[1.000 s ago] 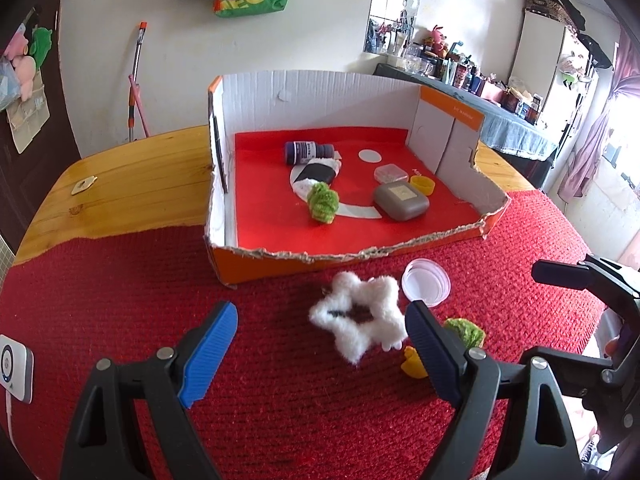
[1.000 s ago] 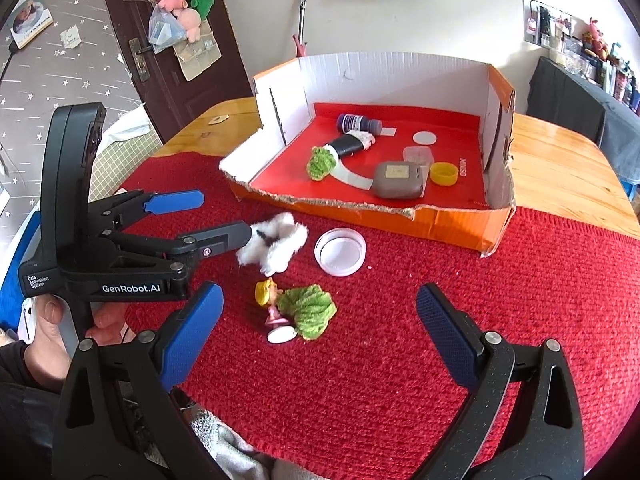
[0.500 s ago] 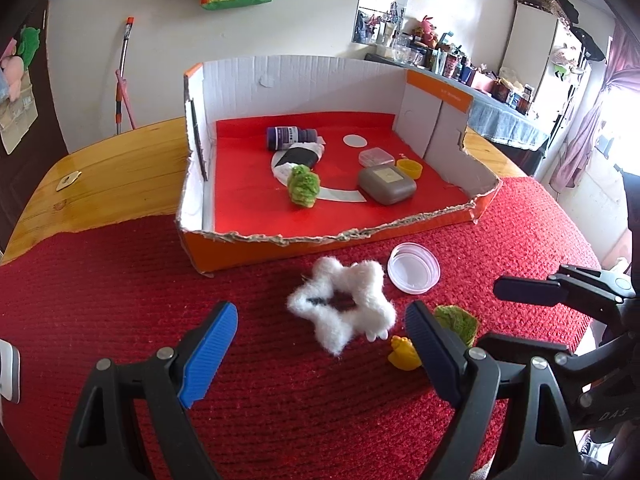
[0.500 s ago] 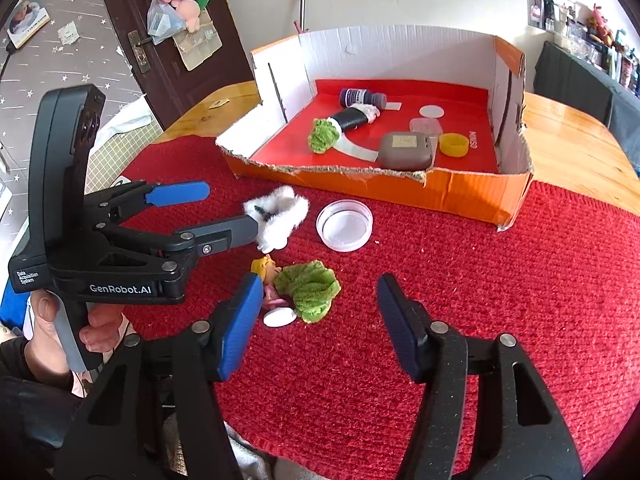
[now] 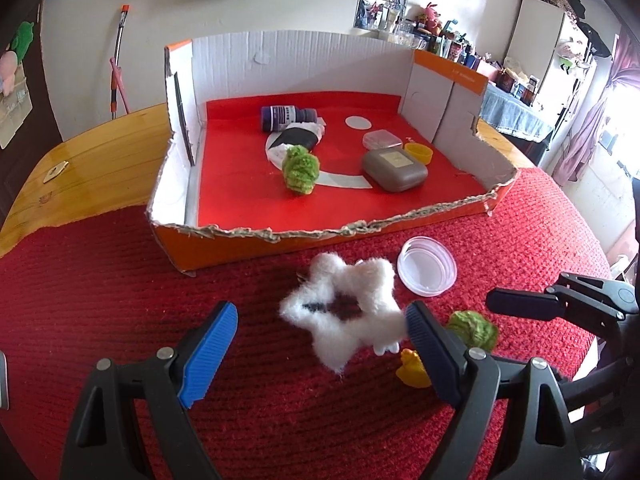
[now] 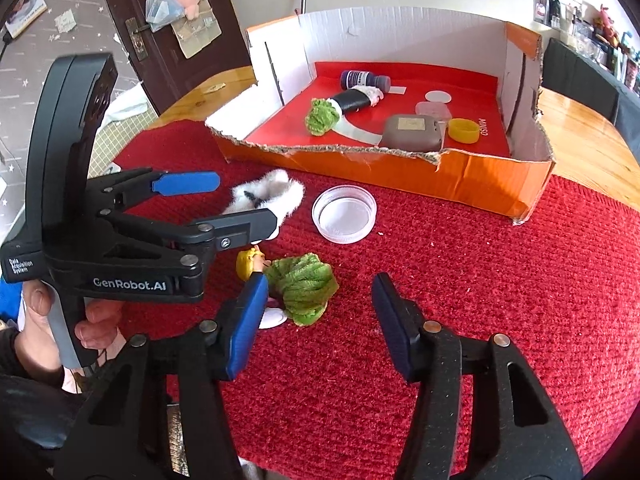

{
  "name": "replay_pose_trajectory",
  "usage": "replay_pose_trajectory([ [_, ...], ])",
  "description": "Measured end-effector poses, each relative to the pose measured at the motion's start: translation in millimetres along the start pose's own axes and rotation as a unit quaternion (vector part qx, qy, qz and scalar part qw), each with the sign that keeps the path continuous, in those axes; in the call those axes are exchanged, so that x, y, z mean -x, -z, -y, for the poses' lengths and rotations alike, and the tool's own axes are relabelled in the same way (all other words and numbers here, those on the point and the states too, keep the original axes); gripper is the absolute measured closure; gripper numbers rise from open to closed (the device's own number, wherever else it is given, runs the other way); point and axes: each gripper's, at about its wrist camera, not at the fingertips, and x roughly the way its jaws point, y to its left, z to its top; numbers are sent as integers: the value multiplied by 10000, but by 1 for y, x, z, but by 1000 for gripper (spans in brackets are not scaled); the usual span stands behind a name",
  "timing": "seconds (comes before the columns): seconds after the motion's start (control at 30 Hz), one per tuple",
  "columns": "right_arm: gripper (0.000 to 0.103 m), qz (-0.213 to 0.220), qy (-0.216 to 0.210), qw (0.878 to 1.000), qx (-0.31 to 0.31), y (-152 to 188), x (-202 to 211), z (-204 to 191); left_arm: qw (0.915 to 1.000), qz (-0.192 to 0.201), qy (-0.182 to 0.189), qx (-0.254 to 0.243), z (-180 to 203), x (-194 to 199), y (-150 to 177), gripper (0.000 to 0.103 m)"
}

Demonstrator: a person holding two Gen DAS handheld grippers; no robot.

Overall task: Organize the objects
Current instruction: 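Grasp the white star plush with the left tool while the right tool grasps the green lettuce toy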

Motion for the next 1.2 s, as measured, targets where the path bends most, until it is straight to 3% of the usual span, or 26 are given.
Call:
replay_pose_trajectory([
  [0.2, 55, -5, 39, 10000, 76, -3, -6, -2, 10000, -34, -61, -33, 0, -7, -1, 15],
  [0.33, 66, -48, -31, 9999, 144, -3, -12, -6, 9999, -40, -133, -100, 2, -10, -2, 16],
  [0.47, 76, -65, -103, 9996, 249, -2, -12, -12, 9996, -4, -212, -185, 5, -9, -1, 30],
  [0.57, 77, -56, -85, 9996, 261, -1, -11, -12, 9993, 36, -275, -255, 7, -7, 0, 42],
  [1.2, 77, 339, -246, 9990, -155, -5, 19, 5, 9998, 193, -95, 51, -2, 16, 4, 44],
])
